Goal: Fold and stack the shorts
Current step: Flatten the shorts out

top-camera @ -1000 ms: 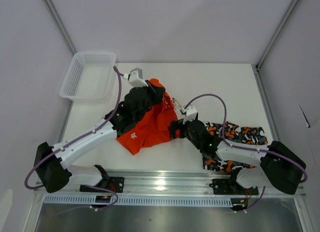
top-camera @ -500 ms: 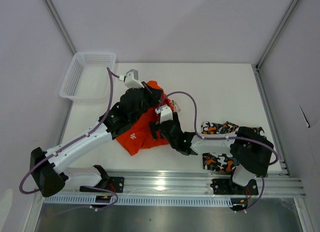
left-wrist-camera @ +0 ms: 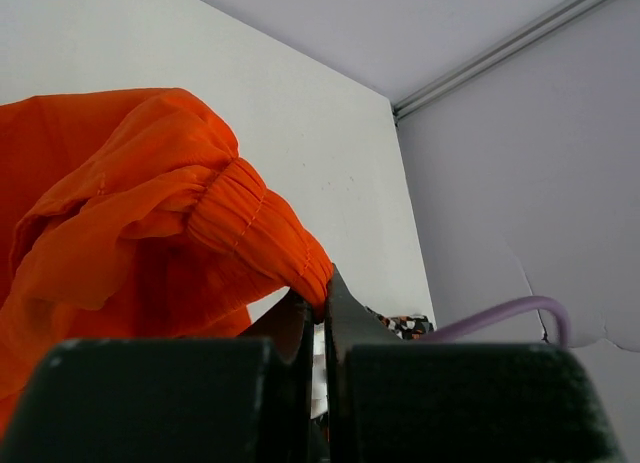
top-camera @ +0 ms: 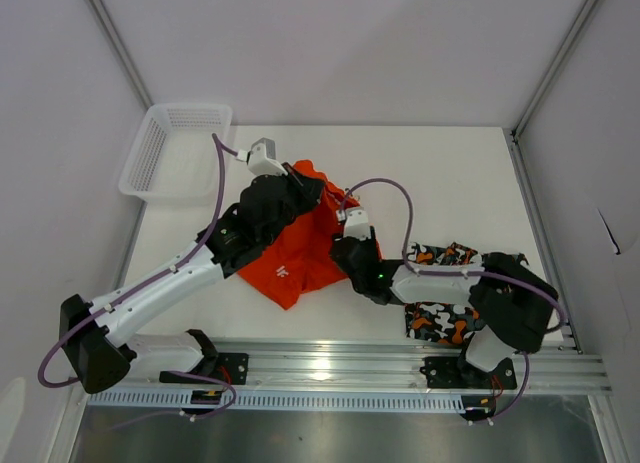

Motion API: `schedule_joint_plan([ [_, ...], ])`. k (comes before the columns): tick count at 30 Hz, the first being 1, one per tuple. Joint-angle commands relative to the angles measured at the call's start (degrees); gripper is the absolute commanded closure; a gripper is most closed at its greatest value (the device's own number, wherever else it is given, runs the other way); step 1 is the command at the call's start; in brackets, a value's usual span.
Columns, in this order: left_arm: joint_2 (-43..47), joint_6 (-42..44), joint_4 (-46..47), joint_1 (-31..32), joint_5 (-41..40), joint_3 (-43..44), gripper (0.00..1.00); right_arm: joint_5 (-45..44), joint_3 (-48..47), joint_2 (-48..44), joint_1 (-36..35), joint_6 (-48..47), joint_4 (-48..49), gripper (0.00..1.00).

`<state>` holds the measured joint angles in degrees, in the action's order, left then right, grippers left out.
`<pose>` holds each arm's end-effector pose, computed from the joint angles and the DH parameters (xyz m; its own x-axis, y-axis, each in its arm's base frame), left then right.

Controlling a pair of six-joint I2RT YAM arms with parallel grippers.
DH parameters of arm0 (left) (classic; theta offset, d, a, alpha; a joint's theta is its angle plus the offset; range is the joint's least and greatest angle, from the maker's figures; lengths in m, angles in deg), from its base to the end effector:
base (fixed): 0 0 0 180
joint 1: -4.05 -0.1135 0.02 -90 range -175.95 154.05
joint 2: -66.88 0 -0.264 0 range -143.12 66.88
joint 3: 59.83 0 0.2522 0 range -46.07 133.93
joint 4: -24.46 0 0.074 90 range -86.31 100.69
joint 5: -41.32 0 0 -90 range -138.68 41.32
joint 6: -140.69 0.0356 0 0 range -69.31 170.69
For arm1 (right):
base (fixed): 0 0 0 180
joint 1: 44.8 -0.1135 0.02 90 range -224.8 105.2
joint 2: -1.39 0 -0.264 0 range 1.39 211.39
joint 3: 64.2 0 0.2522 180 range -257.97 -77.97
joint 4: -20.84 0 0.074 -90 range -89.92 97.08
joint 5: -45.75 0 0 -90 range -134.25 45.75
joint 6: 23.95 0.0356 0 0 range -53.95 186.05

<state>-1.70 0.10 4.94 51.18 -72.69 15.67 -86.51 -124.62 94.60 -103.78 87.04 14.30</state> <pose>0.1997 -0.1938 0.3664 -0.4027 -0.6035 -0.6882 0.1389 0.7028 -0.6977 0.1877 0.2657 0.1769 -0.4361 -0.2108 -0.8749 -0.2249 0.9669 -0.1209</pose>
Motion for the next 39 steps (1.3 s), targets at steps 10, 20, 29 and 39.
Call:
schedule_joint_plan([
  [10, -6.04, -2.67, 7.50, 0.41, 1.51, -0.12, 1.00, 11.49, 9.74, -15.34, 15.82, 5.72, 2.45, 0.45],
  [20, -13.24, -4.17, 12.26, 0.85, 4.58, -1.09, 1.00, 19.76, 12.20, -18.41, 21.98, 6.96, 4.37, 0.25],
  [29, -12.12, -3.99, 11.04, 0.94, 7.13, 1.02, 1.00, 26.26, 19.66, -28.07, 22.07, 2.30, 14.48, 0.07],
  [39, -5.96, -3.11, 6.20, 1.64, 7.66, 3.22, 1.00, 39.09, 20.73, -34.14, 21.72, -5.77, 23.27, 0.04],
])
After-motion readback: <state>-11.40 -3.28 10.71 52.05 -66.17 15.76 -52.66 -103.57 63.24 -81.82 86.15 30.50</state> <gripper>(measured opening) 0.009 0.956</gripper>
